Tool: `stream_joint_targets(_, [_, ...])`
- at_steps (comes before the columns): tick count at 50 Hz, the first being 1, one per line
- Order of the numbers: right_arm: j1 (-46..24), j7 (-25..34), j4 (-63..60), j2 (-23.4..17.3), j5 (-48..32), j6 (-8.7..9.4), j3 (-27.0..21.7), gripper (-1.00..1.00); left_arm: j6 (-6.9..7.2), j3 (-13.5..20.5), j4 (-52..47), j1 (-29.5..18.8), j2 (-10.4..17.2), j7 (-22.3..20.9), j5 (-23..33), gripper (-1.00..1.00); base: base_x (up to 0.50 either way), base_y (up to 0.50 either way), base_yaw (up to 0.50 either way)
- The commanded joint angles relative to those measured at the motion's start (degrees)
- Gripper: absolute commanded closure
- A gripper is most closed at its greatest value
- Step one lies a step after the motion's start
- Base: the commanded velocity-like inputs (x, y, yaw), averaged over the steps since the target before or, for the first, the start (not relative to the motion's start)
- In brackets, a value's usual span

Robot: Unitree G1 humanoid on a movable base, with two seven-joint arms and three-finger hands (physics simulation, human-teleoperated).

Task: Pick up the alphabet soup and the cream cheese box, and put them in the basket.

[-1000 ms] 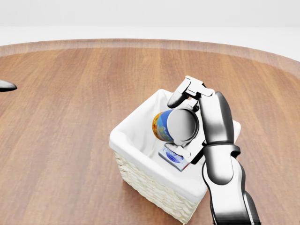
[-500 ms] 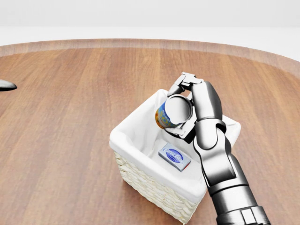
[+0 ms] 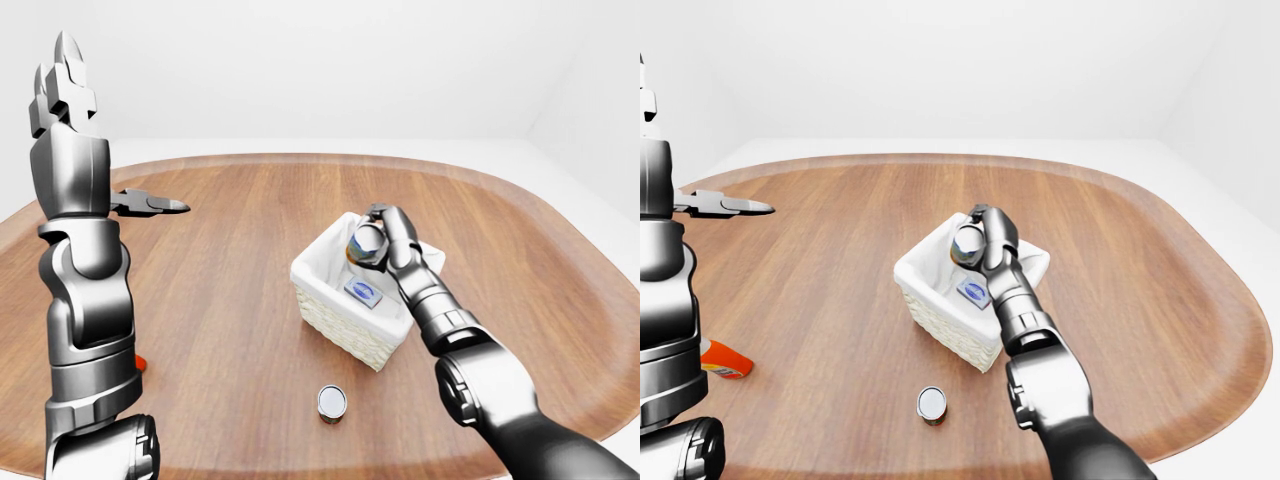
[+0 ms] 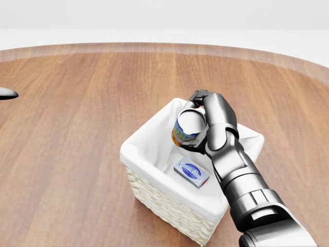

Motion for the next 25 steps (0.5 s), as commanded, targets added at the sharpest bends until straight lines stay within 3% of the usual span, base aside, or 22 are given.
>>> stream_joint_targets(1, [-3.8, -2.2, 6.3, 0.3, 1.4, 0.0, 0.4, 1.0, 0.0, 0.0, -0.5, 0.1, 0.0, -0.2, 0.1, -1.0, 0.0, 0.0, 0.0])
stream_joint_targets(17, [-4.1, -2.4, 3.9, 0.7, -6.0, 0.0, 2.4, 1.0, 0.0, -0.1, 0.6, 0.0, -0.1, 0.3, -0.1, -1.0, 0.0, 0.0, 0.0])
stream_joint_targets(18, [-4.4, -3.4, 3.7, 0.5, -8.8, 0.0, 4.1, 1.0, 0.0, 0.0, 0.4, 0.0, 0.0, 0.2, 0.0, -1.0, 0.0, 0.0, 0.0])
stream_joint_targets(25, [-4.1, -3.6, 4.5, 1.0, -8.7, 0.0, 2.2, 1.0, 0.0, 0.1, -0.2, 0.0, 0.0, -0.1, -0.1, -1.0, 0.0, 0.0, 0.0])
